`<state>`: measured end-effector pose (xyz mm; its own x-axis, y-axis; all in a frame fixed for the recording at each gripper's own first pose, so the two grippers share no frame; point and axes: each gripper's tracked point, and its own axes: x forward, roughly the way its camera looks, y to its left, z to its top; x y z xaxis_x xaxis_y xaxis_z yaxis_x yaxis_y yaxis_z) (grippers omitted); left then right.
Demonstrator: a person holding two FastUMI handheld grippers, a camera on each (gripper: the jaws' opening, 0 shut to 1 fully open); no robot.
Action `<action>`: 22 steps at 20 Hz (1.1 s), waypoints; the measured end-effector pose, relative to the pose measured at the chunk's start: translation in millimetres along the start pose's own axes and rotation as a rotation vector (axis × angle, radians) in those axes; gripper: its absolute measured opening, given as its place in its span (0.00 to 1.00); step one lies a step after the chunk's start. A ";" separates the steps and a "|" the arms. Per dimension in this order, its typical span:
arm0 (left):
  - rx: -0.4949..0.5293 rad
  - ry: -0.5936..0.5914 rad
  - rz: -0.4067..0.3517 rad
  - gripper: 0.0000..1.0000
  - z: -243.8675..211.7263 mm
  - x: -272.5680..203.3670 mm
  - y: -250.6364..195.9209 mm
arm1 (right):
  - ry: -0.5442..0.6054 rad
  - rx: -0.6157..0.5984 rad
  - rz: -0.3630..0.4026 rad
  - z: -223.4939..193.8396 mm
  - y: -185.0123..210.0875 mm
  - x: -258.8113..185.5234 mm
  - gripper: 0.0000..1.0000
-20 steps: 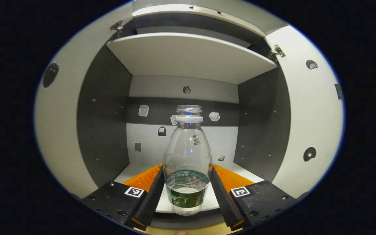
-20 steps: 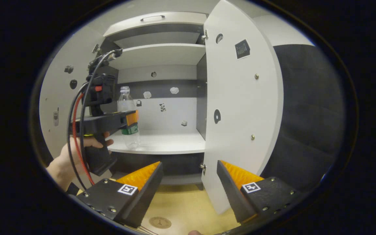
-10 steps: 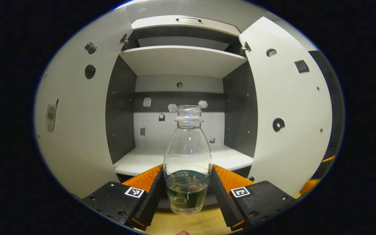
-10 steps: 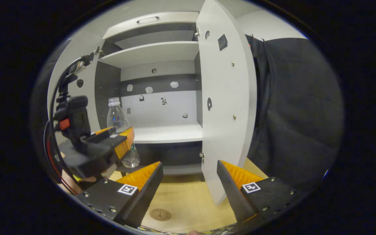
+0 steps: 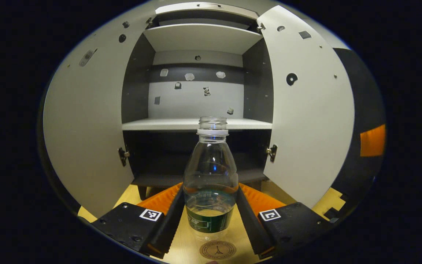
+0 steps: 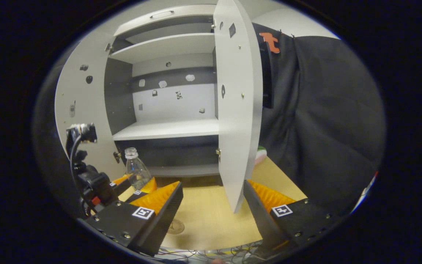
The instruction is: Grasp the bottle in the cabinet with the left hand and place it on the coaster, then close the right door with the right hand and the left door with the left hand.
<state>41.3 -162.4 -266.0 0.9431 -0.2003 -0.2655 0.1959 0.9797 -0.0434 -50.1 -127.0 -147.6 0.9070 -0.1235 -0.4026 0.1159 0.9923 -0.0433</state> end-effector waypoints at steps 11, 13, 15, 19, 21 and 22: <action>-0.003 0.119 -0.036 0.82 -114.1 -4.2 -20.1 | 0.139 -0.050 0.007 -53.2 -8.0 7.9 1.00; 0.001 0.108 -0.041 0.82 -117.3 -4.6 -22.2 | 0.154 -0.043 0.010 -58.1 -9.7 9.3 1.00; 0.029 0.085 -0.053 0.82 -116.0 -1.7 -25.5 | 0.167 -0.032 0.017 -61.6 -9.2 10.0 1.00; 0.017 0.095 -0.035 0.82 -116.3 -5.4 -23.1 | 0.175 -0.025 0.024 -63.6 -9.3 12.1 1.00; -0.006 0.094 -0.034 0.82 -115.9 -7.1 -23.0 | 0.176 -0.011 0.034 -63.8 -7.0 14.2 1.00; -0.028 0.094 -0.033 0.83 -115.0 -7.9 -22.2 | 0.179 -0.007 0.039 -64.1 -5.9 14.2 1.00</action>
<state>-1.4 -181.3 -373.7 0.9067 -0.2315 -0.3526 0.2173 0.9728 -0.0800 -63.9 -134.2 -211.7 0.8241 -0.0823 -0.5604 0.0789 0.9964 -0.0304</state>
